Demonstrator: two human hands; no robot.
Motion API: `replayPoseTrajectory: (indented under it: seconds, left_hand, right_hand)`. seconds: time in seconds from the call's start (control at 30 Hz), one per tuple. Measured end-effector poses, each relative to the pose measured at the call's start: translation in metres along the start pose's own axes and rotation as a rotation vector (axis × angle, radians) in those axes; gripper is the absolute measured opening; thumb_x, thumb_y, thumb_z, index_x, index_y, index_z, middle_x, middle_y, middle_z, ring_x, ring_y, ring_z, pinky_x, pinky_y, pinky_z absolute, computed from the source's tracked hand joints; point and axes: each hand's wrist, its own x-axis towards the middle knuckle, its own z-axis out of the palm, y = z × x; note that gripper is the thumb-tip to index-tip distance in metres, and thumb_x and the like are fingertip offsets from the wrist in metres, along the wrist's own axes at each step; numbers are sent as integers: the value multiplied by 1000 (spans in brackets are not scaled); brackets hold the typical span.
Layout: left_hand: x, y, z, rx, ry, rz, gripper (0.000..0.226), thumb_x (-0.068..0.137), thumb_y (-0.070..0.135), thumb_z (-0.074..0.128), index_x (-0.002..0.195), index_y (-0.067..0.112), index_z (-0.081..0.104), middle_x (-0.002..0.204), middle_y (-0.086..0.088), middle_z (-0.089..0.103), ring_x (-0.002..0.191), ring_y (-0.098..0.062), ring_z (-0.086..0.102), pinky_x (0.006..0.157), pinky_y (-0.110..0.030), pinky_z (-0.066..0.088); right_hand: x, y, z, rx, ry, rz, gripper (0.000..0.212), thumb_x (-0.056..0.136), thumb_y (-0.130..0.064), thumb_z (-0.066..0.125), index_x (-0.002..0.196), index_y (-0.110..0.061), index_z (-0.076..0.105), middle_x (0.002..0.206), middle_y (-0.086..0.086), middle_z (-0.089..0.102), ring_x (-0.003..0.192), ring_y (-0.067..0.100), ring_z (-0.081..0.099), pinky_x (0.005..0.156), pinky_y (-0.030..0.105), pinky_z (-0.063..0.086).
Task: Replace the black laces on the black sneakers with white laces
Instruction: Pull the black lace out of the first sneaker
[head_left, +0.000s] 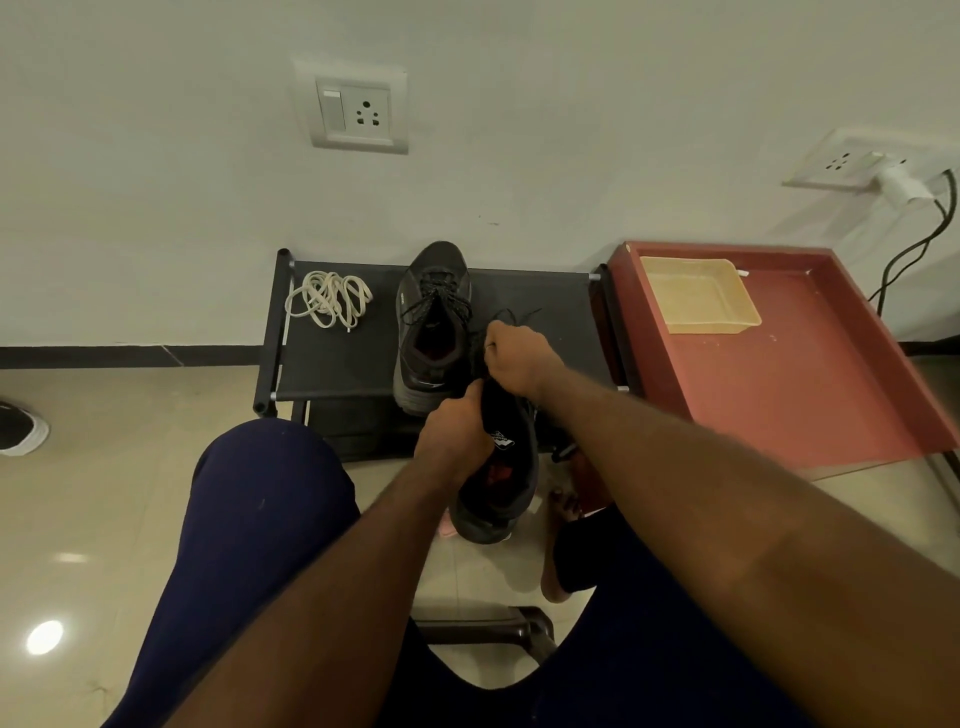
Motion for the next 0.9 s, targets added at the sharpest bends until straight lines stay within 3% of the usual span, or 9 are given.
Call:
replayPoseTrajectory:
  seconds: [0.13,0.27,0.37,0.43,0.5,0.57,0.7,0.83,0.9]
  left_hand:
    - [0,1,-1,-12,-12,-6,55,90,18,50,143,21,36,113,-14,65,102,-36,63,84,-46,52]
    - [0,1,-1,-25,-24,-14,49,91,21,49,138,22,39,109,-11,66,100,-34,63,85,-44,53]
    - [1,1,-1,-22,-26,-22,51,89,19,50,139,22,39,109,-11,66,99,-35,63,84,-45,54]
    - [1,0,0,-20,-25,-21,52,89,17,52,139,22,39,110,-11,66,99,-34,63,83,-45,54]
    - [2,-1,1,-13,-26,-29,55,87,13,54,139,21,38,111,-12,66,100,-33,63,82,-44,54]
    - [3,-1,3,-14,-25,-42,53,88,12,55,137,18,38,111,-13,65,101,-34,63,82,-44,52]
    - [4,-1,4,-46,5,-77,39,88,13,55,123,11,39,108,-15,63,100,-37,62,76,-44,49]
    - [4,-1,6,-58,16,-83,36,88,13,57,120,10,39,109,-17,62,100,-38,62,72,-42,46]
    - [3,-2,6,-55,20,-79,40,88,13,57,123,9,38,110,-18,62,100,-39,62,75,-44,47]
  right_hand:
    - [-1,5,3,71,60,52,19,100,-18,39,107,-13,55,100,12,65,93,34,61,79,42,47]
    - [-2,6,-4,-30,-62,-60,32,97,-23,50,128,-22,58,121,10,66,109,34,61,89,38,48]
    - [1,0,-8,-175,-127,-146,19,96,-19,50,107,-16,65,106,9,66,96,31,62,79,37,47]
    - [2,-3,-7,-209,-123,-125,11,97,-11,45,94,-11,56,93,10,59,85,30,55,72,39,42]
    - [2,-3,-6,-168,-90,-62,7,95,-4,43,95,-9,46,92,11,52,83,31,50,70,40,38]
    - [3,1,-5,-101,-78,-30,8,94,-4,44,99,-8,48,95,12,55,89,34,55,71,42,41]
    - [0,6,-7,-114,-166,-85,23,98,-21,56,117,-11,60,116,10,63,105,30,60,86,39,49]
    - [-2,3,-5,-120,-123,-57,16,98,-13,49,104,-5,62,106,13,66,96,32,62,82,42,50]
    - [-1,3,-3,23,-18,46,14,95,-8,46,102,-6,58,104,14,65,94,33,61,81,43,50]
